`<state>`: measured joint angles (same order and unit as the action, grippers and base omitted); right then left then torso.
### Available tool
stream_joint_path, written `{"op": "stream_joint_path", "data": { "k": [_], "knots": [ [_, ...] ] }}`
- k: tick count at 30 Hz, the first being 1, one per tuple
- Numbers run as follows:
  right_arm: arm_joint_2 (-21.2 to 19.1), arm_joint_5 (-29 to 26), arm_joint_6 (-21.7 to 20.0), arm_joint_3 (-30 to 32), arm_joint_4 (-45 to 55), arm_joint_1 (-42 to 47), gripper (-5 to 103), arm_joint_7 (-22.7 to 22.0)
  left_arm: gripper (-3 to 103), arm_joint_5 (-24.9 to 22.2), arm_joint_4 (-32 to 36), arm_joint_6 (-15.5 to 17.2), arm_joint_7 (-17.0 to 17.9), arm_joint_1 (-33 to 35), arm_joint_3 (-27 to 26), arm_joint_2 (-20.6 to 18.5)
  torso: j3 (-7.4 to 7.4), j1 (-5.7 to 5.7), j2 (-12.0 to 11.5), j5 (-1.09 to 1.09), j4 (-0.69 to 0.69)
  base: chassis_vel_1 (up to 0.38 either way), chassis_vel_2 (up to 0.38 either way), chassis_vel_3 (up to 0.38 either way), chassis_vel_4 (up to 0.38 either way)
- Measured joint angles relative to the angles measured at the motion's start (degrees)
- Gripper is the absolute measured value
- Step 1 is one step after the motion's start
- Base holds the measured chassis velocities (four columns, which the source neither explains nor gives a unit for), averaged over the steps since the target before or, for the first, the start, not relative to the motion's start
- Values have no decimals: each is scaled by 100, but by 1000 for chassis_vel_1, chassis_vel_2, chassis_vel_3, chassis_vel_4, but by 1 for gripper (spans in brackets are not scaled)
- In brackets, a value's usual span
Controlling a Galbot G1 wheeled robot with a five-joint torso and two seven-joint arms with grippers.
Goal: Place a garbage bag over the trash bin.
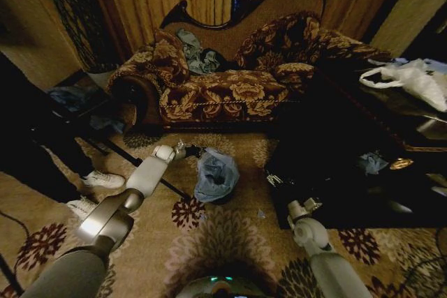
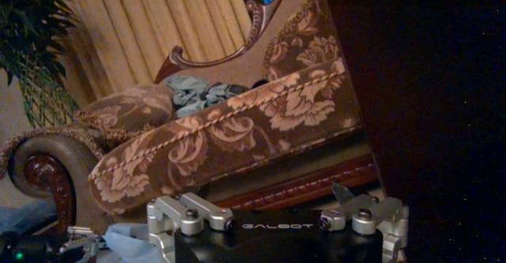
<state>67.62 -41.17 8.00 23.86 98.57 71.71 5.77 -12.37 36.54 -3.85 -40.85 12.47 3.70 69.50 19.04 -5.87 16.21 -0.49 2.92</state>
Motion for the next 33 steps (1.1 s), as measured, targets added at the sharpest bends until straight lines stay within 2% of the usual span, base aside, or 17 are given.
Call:
{"op": "stream_joint_path", "data": {
  "k": [5, 6, 10, 13, 14, 15, 17, 20, 21, 23, 24, 27, 28, 30, 31, 32, 33],
  "knots": [
    [25, 73, 27, 55, 74, 177, 100, 5, 0, -316, -154, 355, 509, 137, -70, 0, 0, 0, 0, -1, -1, 0, 0, 0, 0],
    [25, 73, 27, 55, 74, 177, 100, 5, 0, -316, -154, 355, 509, 137, -70, 0, 0, 0, 0, -1, -1, 0, 0, 0, 0],
    [85, 161, 45, 35, 175, 317, 100, 7, 0, -512, -268, 704, 1140, 195, -122, 118, 0, 0, 0, 0, -1, 0, 0, 0, 0],
    [98, 178, 48, 31, 200, 347, 100, 6, 0, -587, -281, 811, 1276, 201, -128, 151, 0, 0, 0, 0, -1, 0, 0, 0, 0],
    [137, 230, 61, 25, 270, 439, 100, 1, 2, -683, -291, 1017, 1532, 221, -136, 226, 0, 0, 0, 0, 0, 0, 0, 0, 0],
    [155, 285, 68, 18, 326, 526, 100, 1, 12, -708, -203, 1046, 1610, 270, -159, 268, 0, 0, 0, 0, -1, 0, 0, 0, 0],
    [164, 321, 75, 12, 356, 558, 100, 0, 12, -725, -171, 1046, 1631, 280, -165, 282, 0, 0, 0, 0, 0, 0, 0, 0, 0],
    [173, 403, 77, -112, 557, 605, 100, -176, 28, -727, -46, 1040, 1641, 337, -239, 276, 0, 0, 0, 0, 1, 0, 0, 0, 0],
    [173, 403, 77, -112, 557, 605, 100, -176, 28, -727, -46, 1040, 1641, 337, -239, 276, 0, 0, 0, 0, 1, 0, 0, 0, 0],
    [171, 421, -22, -418, 766, 489, 100, -604, 40, -687, 25, 1007, 1604, 401, -277, 227, 0, 0, 0, 0, 0, 0, 0, 0, 0],
    [171, 421, -22, -418, 766, 489, 100, -604, 40, -687, 25, 1007, 1604, 401, -277, 227, 0, 0, 0, 0, 0, 0, 0, 0, 0],
    [254, 599, -214, -1017, 851, -9, 100, -1521, 56, -646, 97, 944, 1579, 477, -307, 189, 0, 0, 0, -1, -2, 0, 0, 0, 0],
    [254, 599, -214, -1017, 851, -9, 100, -1521, 56, -646, 97, 944, 1579, 477, -307, 189, 0, 0, 0, -1, -2, 0, 0, 0, 0],
    [297, 779, -411, -1433, 832, -408, 100, -2098, 66, -641, 109, 915, 1572, 494, -321, 188, 0, 0, 0, -2, -2, 0, 0, 0, 0],
    [297, 779, -411, -1433, 832, -408, 100, -2098, 66, -641, 109, 915, 1572, 494, -321, 188, 0, 0, 0, -2, -2, 0, 0, 0, 0],
    [326, 873, -549, -1702, 785, -622, 100, -2487, 66, -640, 119, 904, 1575, 500, -335, 190, 0, 0, 0, -1, -1, 0, 0, 0, 0],
    [363, 944, -670, -1936, 719, -797, 100, -2765, 72, -645, 140, 895, 1575, 508, -347, 193, 0, 0, 0, -1, -2, 0, 0, 0, 0]
  ]
}}
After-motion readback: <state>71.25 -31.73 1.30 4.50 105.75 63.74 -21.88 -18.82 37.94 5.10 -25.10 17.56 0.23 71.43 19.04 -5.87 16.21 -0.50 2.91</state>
